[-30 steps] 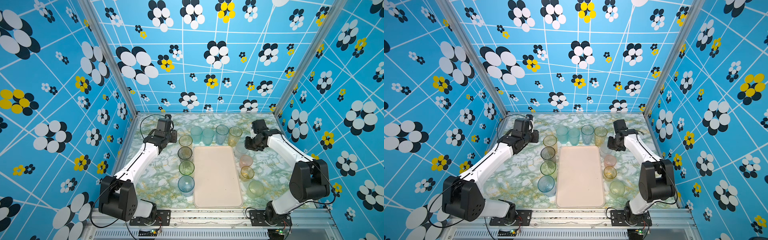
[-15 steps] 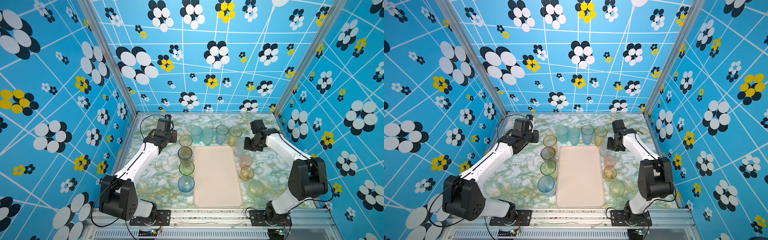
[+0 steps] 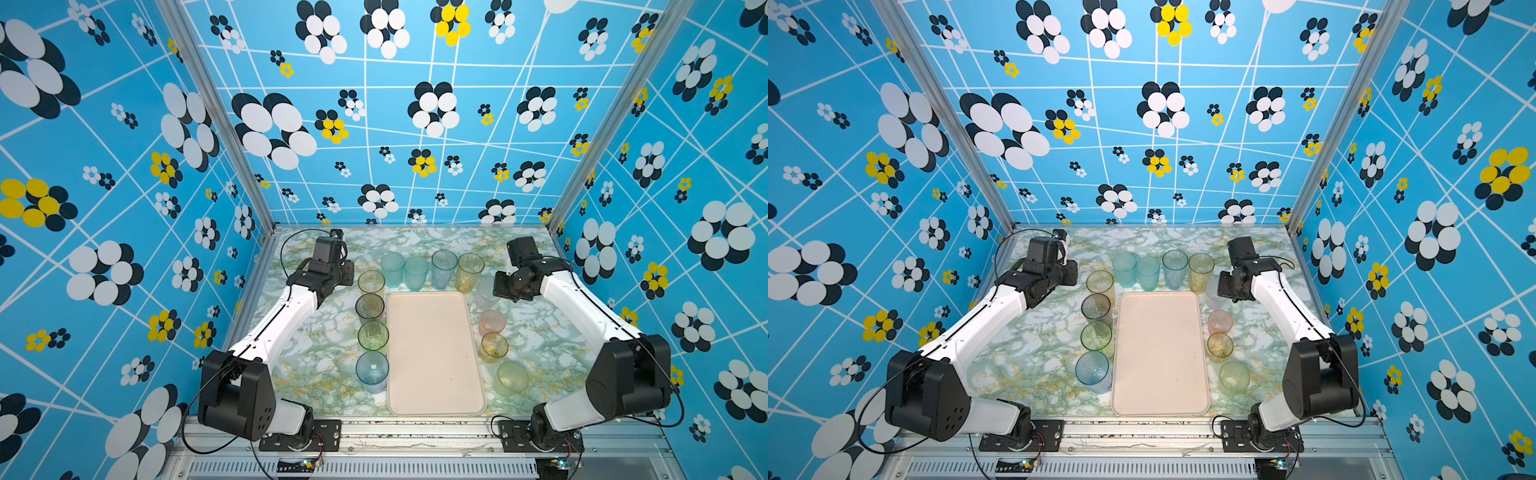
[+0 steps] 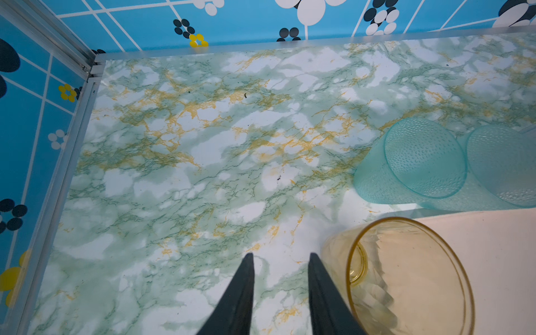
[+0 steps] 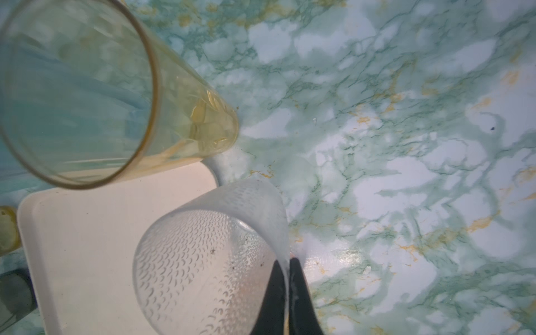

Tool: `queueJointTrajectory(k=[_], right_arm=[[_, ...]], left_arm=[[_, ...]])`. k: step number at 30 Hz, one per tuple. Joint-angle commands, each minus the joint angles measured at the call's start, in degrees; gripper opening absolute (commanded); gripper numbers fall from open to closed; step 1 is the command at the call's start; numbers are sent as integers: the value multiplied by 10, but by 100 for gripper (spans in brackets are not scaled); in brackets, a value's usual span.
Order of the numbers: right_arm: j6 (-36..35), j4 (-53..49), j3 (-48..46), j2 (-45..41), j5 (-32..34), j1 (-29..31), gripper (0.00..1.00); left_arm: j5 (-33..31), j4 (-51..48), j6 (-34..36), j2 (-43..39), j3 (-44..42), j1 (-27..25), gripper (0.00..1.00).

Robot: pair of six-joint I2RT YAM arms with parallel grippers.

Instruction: Place the glasses into the tray

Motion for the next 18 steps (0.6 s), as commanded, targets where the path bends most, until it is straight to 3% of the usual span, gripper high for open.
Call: queueJointTrajectory(k=[1, 6, 10, 18], right_arm=[[2, -29, 24, -41, 24, 11, 0], [-1, -84, 65, -85, 64, 50, 0], [-4, -124, 119, -85, 74, 116, 0], [-14, -121, 207, 50, 59, 251, 0]], left_arm=[[5, 16, 0, -17, -4, 8, 34], [1, 13, -3, -28, -11, 12, 34], [6, 16, -10, -32, -14, 16, 34], [24, 17, -18, -37, -16, 16, 34]])
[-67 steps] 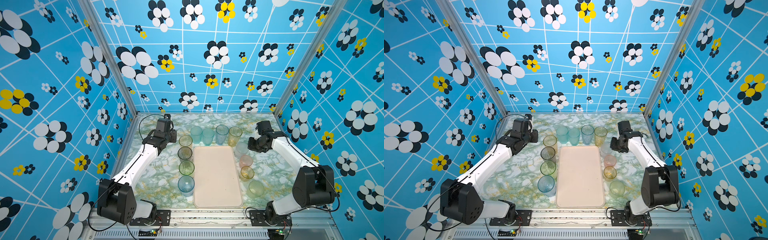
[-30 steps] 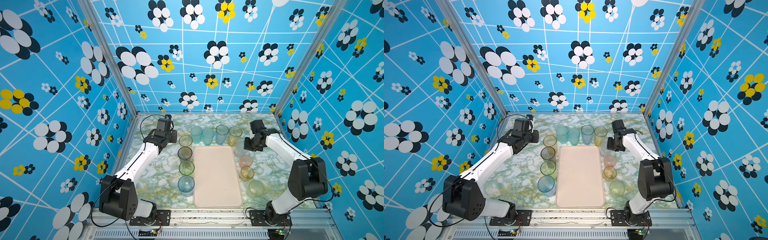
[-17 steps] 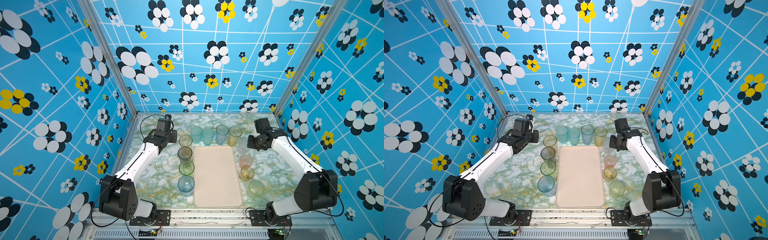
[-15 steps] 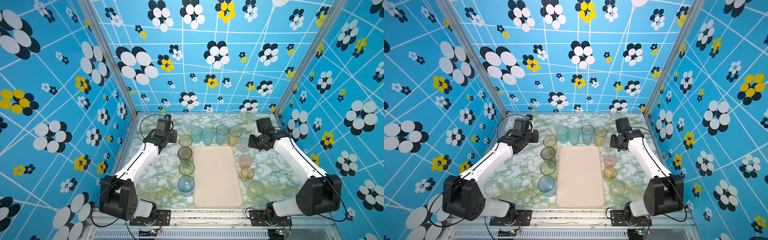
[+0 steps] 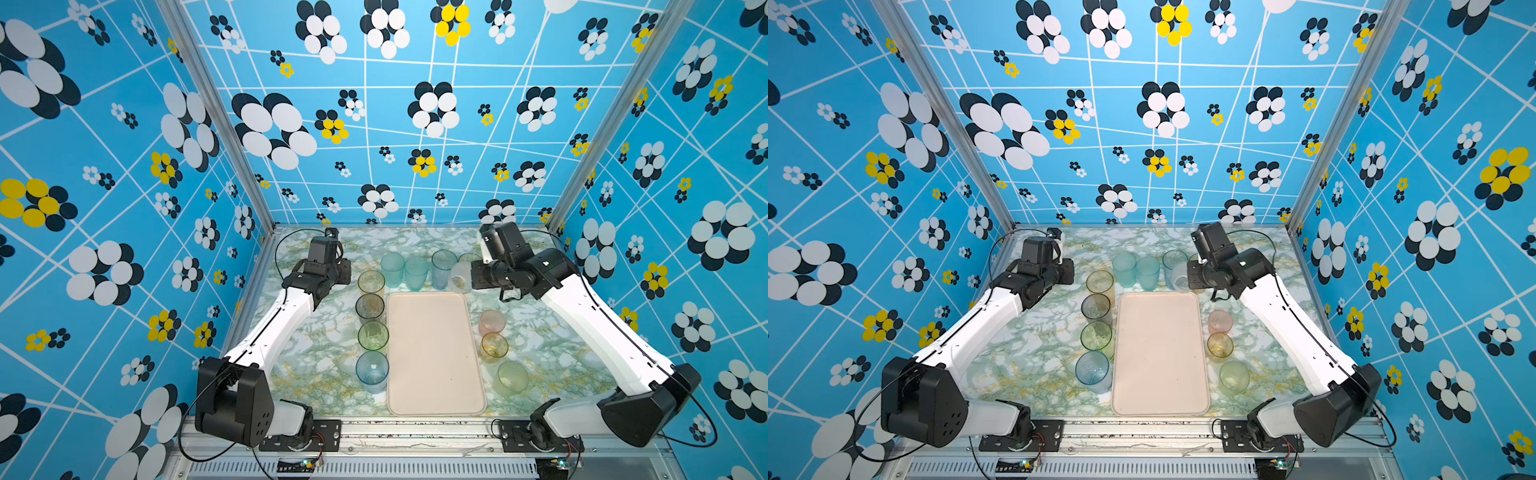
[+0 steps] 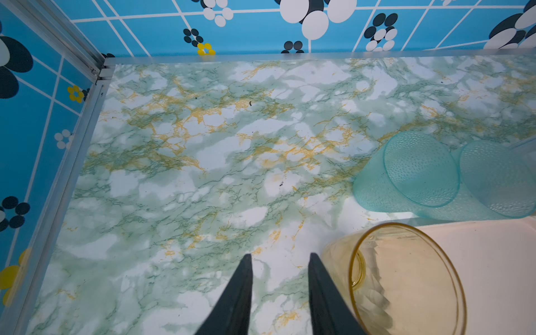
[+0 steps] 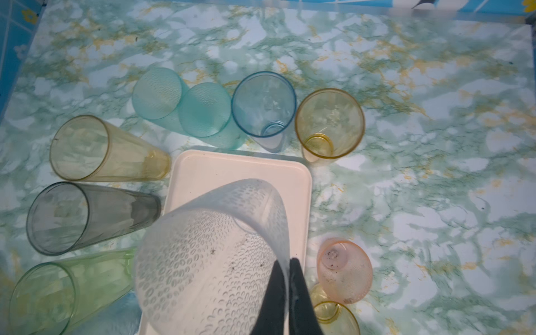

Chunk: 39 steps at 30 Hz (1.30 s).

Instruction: Place the glasses into the tray

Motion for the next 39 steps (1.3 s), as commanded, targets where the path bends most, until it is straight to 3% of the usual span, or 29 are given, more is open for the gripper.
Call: queueJointTrajectory(k=[1, 15, 39], right_arm=[[-11, -3, 29, 74, -10, 29, 0], [-29, 37, 152, 285, -48, 75, 0], [-28, 27, 224, 380, -82, 79, 0]], left_arm=[[13, 2, -5, -20, -8, 4, 34], [6, -10, 5, -26, -8, 4, 35], [15, -17, 11, -1, 0, 8, 35]])
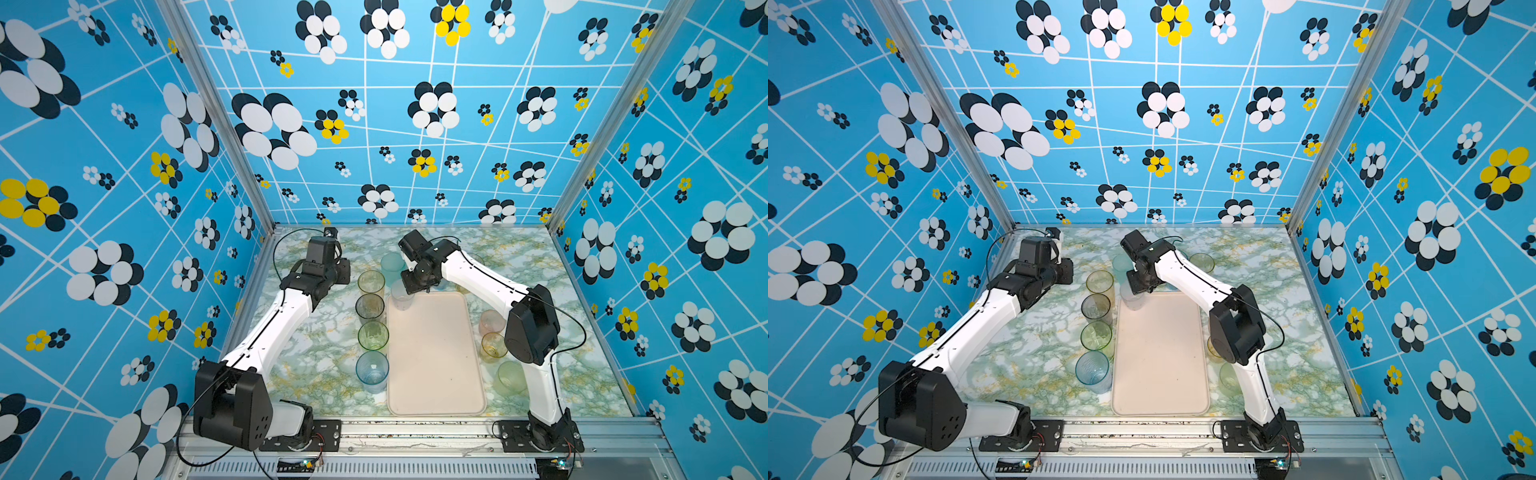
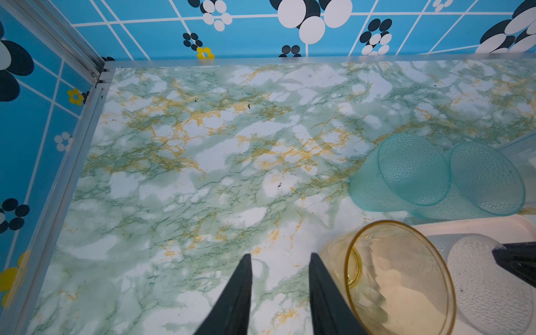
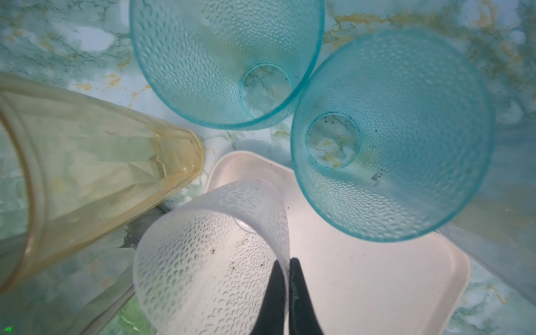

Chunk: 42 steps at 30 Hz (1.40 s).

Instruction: Place the glasses into the tray

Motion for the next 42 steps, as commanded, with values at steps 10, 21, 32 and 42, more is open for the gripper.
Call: queueJointTrajectory(k=[10, 21, 32, 42], right_arm=[[3, -9, 21, 19, -19, 4, 1], [3, -14, 25, 21, -17, 4, 6], [6, -22, 28, 25, -13, 3, 10], [6, -24, 28, 24, -12, 3, 14]], left_arm=[[17, -13, 9, 14, 3, 6, 35], [18, -15, 10, 13, 5, 6, 35], [19, -16, 10, 12, 5, 6, 35], [20, -17, 10, 10, 4, 6, 35]])
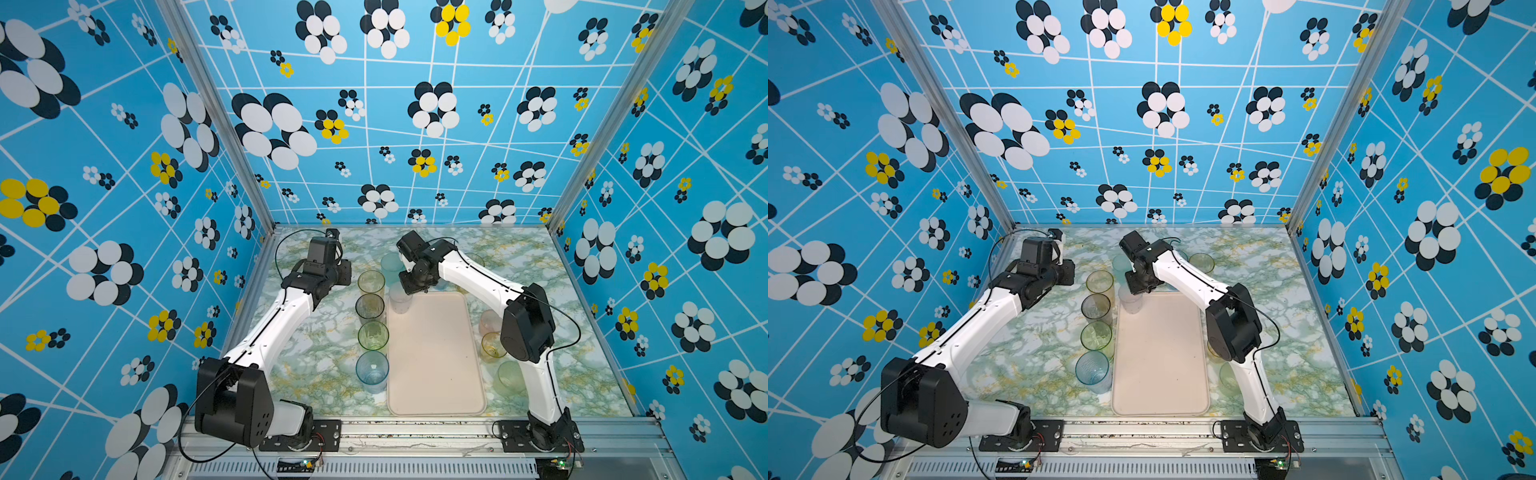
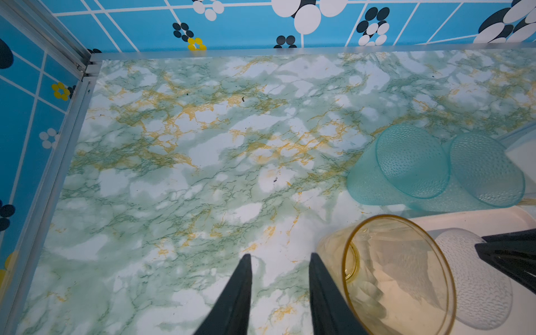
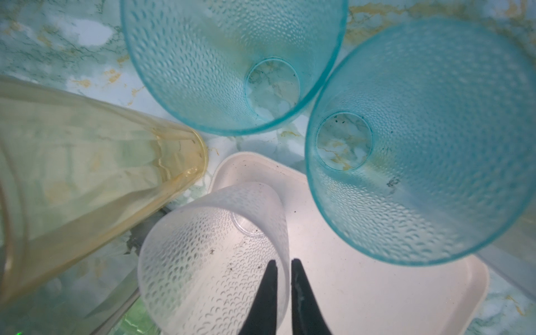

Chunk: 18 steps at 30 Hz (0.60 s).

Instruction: Place the glasses into the tray

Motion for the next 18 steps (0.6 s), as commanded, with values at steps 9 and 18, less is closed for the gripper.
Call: queueJointTrajectory(k=[9, 18], right_arm=[[8, -11, 0, -13, 11, 4, 20], [11, 13, -43, -79, 26, 3, 25]], left_arm=[[4, -9, 8, -7, -2, 5, 36], [-10, -8, 12, -23, -6, -3, 36]])
